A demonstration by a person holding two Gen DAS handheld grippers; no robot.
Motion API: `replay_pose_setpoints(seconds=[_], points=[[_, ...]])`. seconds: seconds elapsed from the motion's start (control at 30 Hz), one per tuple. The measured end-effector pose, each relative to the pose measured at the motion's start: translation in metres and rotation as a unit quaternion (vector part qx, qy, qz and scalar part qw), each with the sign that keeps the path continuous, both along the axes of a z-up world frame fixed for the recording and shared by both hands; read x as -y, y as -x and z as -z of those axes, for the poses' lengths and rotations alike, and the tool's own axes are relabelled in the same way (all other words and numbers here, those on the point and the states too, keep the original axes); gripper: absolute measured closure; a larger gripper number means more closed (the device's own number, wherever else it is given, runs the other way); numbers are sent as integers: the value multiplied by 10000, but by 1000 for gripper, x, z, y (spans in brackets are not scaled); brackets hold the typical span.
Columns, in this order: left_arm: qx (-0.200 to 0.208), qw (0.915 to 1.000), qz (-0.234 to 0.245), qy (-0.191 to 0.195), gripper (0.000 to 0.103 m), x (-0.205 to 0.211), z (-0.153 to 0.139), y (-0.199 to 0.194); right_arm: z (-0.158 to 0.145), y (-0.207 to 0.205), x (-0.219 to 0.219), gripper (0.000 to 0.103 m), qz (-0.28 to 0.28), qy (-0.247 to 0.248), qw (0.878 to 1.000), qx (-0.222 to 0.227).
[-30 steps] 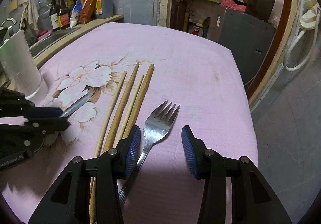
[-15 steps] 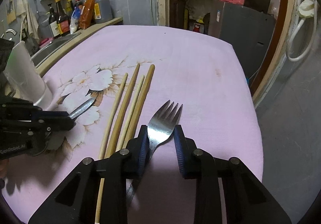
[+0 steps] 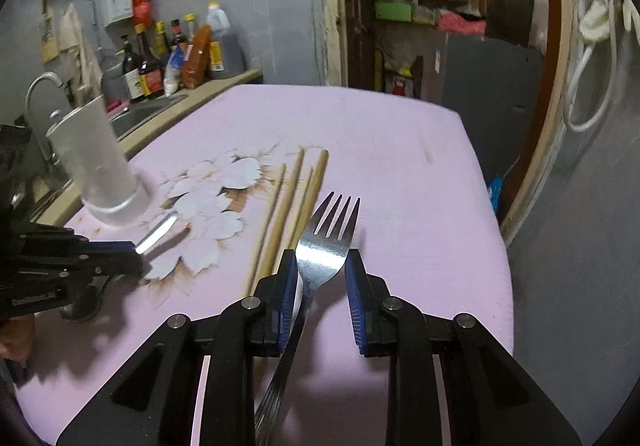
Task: Organize utensils
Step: 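Lift the spoon with the left tool and the fork with the right toward the holder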
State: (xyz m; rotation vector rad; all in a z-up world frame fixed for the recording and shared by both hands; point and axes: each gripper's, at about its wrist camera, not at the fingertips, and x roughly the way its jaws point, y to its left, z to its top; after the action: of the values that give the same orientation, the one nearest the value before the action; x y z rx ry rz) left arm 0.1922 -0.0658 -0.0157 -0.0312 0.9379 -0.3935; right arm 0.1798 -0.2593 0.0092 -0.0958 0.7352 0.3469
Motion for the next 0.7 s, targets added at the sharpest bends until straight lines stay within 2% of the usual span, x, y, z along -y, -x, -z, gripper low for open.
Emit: replay_pose_setpoints(seconds=[0.13,0.3,0.47,0.7], points=[[49,9996,-99,258,97,-12,-6,8,-6,11,-4,82,-42,25,9997,236],[592,9976,-264,249,98,-18,-18,31,-17,32,-11,82,19,48,9973,736],[1094,9921,-258,550,98,-25,-29,51,-25,53,-20,82,78,128,9923,1228],[1373,9890,-261,481,98,-23,-34,69,-28,70,-30,83,71,220,9873,1571]])
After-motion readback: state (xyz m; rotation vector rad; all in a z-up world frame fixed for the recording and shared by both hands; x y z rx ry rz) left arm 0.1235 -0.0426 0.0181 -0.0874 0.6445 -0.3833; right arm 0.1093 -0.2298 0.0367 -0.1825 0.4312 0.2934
